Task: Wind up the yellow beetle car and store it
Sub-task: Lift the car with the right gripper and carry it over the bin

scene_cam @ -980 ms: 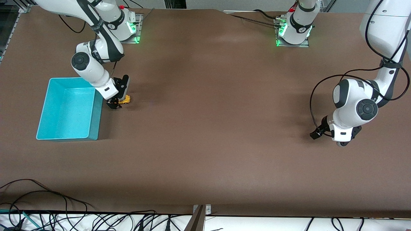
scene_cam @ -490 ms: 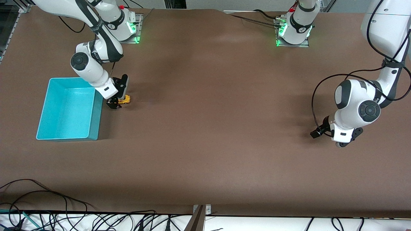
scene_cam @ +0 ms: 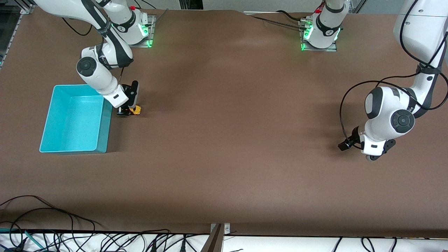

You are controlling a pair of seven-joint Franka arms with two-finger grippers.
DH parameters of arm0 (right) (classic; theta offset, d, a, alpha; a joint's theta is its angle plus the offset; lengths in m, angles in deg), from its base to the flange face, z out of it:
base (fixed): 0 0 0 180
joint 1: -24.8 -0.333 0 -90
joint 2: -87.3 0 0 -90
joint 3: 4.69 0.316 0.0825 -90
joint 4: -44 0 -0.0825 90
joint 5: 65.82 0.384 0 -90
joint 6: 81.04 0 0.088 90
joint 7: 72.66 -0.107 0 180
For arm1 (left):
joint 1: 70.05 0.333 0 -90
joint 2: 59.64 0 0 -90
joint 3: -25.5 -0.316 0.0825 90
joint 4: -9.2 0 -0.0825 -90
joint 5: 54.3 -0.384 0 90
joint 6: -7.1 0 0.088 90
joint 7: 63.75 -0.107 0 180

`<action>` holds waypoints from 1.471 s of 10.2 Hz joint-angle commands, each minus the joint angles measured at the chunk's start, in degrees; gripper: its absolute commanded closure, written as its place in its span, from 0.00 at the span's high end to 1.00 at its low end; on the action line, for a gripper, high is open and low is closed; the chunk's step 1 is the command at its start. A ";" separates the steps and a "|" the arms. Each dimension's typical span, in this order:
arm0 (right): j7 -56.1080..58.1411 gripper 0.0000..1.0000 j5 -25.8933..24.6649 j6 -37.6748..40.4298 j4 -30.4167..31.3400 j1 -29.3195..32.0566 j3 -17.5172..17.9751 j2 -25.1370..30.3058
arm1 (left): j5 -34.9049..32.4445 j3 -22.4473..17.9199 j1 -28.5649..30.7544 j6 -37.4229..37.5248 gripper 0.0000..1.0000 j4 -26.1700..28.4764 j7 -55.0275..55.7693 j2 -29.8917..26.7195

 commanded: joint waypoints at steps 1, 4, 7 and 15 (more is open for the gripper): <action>0.40 0.00 -1.28 -0.60 0.69 1.31 0.79 1.49 | 1.56 0.10 0.18 1.44 1.00 -0.32 -2.09 -0.79; -1.52 0.00 -1.01 5.62 0.42 1.32 1.49 7.37 | 1.56 0.10 0.09 1.36 1.00 -0.49 -2.00 -0.79; -1.10 0.00 4.05 14.23 -0.36 1.40 2.81 14.05 | 1.48 0.10 0.00 1.44 1.00 -0.67 -2.00 -0.79; 26.90 0.00 17.71 40.01 -14.07 8.67 -0.07 18.91 | 1.48 0.10 0.00 1.44 1.00 -0.67 -2.00 -0.79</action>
